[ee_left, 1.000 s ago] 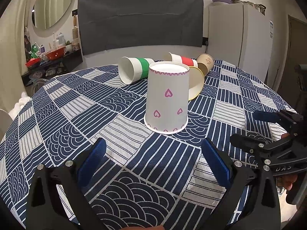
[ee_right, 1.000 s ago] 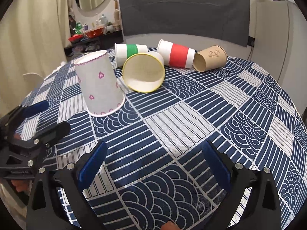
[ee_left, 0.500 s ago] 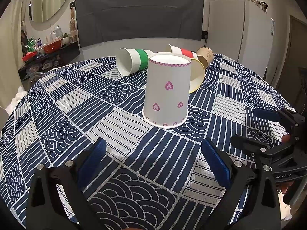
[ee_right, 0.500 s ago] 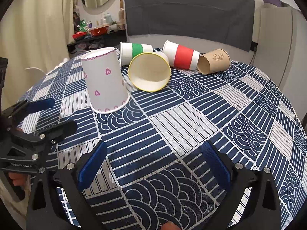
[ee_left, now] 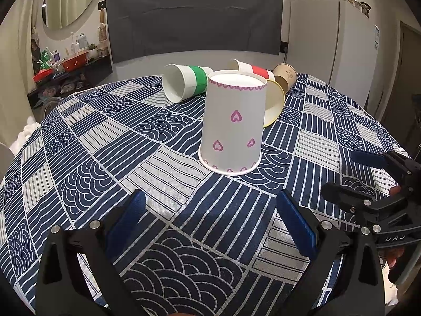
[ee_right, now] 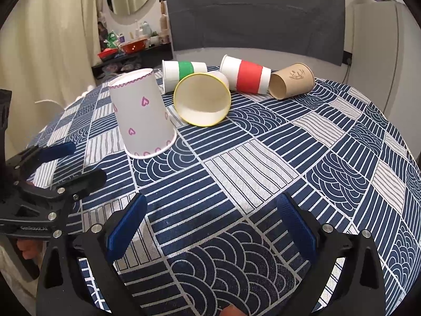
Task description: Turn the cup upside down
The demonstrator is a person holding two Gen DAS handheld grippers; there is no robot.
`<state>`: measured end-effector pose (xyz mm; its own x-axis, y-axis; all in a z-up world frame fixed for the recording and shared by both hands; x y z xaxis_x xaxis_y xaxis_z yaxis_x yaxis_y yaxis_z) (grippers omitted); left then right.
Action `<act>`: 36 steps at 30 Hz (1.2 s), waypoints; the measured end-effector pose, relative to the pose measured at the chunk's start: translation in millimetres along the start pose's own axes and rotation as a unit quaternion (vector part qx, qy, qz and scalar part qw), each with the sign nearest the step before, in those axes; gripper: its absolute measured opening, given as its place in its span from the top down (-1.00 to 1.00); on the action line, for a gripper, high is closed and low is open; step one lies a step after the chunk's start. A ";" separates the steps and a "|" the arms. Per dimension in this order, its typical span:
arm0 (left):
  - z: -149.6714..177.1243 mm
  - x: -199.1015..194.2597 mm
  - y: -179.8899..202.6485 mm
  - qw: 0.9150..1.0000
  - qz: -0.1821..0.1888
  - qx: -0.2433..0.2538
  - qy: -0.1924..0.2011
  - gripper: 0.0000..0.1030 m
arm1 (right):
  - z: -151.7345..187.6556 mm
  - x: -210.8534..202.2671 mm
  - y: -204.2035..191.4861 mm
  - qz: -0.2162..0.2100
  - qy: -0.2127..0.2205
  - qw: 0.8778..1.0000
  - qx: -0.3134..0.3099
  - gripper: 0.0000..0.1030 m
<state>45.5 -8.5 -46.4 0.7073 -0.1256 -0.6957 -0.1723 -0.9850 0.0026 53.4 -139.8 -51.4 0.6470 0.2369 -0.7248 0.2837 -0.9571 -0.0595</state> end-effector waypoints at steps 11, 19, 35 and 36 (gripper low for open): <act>0.0 -1.0 1.0 1.000 -0.005 0.004 0.003 -0.89 | 0.3 -2.3 -2.2 0.005 0.007 1.000 -0.004 -0.84; 0.6 -2.1 3.4 1.000 -0.008 0.010 0.006 -0.89 | 0.4 -2.3 -0.8 0.004 0.007 1.000 0.001 -0.84; 0.1 -2.7 3.8 1.000 -0.007 0.011 0.008 -0.89 | 0.4 -3.3 -0.7 0.006 0.013 1.000 -0.001 -0.84; 0.2 -2.6 3.8 1.000 -0.006 0.011 0.008 -0.89 | 0.5 -3.3 -0.7 0.006 0.013 1.000 -0.001 -0.84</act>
<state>42.8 -11.9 -44.7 0.7203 -0.1156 -0.6840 -0.1785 -0.9837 -0.0217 50.7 -140.0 -49.3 0.6688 0.2289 -0.7073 0.2768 -0.9597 -0.0488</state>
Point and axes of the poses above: each gripper's, at about its wrist camera, not at the fingertips, and x roughly the way its jaws point, y to its right, z to its underside, the point moved 6 cm from there along x, roughly the way its jaws point, and after that the axes turned 5 degrees about -y, right-handed, at the moved point
